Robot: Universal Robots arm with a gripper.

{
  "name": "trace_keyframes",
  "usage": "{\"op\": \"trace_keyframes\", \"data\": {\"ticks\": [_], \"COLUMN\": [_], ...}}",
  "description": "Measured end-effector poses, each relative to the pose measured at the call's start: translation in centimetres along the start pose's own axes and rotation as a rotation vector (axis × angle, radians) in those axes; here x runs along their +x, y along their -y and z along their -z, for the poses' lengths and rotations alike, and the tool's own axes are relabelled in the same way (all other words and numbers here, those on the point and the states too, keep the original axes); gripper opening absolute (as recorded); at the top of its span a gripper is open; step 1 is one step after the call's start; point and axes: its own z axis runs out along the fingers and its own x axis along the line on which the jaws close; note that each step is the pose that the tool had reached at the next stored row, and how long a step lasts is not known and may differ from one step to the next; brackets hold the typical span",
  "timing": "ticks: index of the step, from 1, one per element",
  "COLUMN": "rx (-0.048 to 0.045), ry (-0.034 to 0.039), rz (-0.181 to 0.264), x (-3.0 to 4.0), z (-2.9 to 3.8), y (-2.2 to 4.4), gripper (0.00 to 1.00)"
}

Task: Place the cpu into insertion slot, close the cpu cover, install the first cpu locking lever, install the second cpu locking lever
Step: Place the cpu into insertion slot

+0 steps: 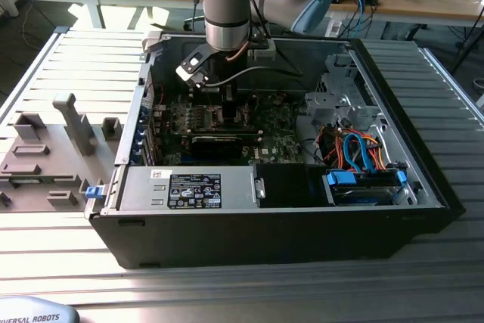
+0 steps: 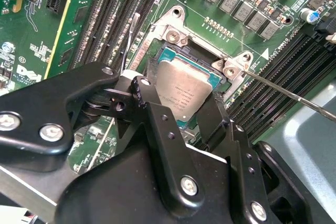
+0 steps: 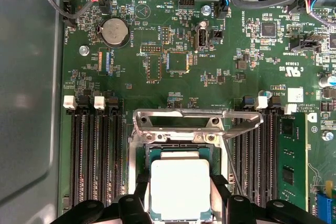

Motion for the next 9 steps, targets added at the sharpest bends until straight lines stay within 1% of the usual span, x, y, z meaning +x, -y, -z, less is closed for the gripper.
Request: {"op": "trace_keyframes", "data": {"ticks": [9], "rx": [-0.0002], "ry": [-0.0005], "rz": [-0.002], "x": [-0.02], "z": [0.36], "y": [-0.02], "gripper": [0.54]}}
